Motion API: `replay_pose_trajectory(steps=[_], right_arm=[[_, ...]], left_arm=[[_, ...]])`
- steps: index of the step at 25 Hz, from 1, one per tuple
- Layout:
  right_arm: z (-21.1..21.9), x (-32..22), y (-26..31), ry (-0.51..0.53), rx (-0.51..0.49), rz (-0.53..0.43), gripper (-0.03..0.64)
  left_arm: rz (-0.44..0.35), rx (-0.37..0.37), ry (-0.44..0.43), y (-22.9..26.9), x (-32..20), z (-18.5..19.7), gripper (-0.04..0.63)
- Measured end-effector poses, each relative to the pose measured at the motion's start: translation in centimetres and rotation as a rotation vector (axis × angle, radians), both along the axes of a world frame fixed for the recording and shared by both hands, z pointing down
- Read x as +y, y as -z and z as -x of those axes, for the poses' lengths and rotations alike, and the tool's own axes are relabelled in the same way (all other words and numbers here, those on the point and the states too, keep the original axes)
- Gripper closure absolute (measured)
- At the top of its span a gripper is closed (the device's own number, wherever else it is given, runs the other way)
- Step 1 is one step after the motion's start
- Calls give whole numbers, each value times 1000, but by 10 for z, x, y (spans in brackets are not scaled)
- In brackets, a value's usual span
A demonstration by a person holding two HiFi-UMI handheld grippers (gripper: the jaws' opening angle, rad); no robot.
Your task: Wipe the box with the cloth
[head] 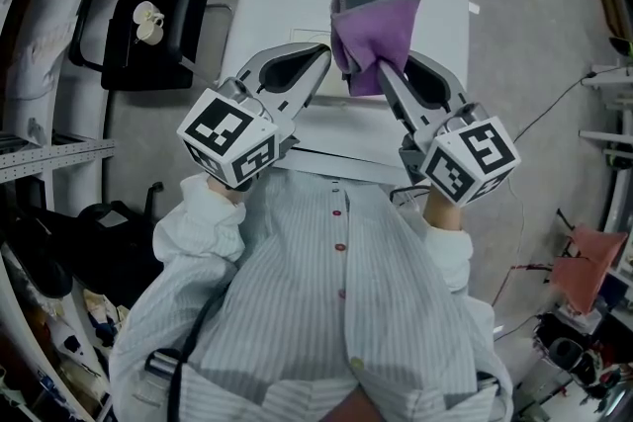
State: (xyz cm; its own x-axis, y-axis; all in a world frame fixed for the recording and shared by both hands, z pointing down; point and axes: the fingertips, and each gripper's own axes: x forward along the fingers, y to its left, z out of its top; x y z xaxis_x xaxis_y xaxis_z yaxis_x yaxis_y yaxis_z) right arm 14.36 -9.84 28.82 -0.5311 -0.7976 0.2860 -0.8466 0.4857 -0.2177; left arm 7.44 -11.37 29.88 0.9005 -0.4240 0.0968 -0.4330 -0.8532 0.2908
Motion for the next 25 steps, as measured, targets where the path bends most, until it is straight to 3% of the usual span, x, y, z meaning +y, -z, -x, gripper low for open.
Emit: replay_pose_trajectory(steps=[19,25], right_arm=[[1,5,1,1,29,-15,525],[2,4,0,5,32,-10,525]], left_arm=[[-34,15,-19,9,6,9,588],[-53,-12,-49,7,8,5,588]])
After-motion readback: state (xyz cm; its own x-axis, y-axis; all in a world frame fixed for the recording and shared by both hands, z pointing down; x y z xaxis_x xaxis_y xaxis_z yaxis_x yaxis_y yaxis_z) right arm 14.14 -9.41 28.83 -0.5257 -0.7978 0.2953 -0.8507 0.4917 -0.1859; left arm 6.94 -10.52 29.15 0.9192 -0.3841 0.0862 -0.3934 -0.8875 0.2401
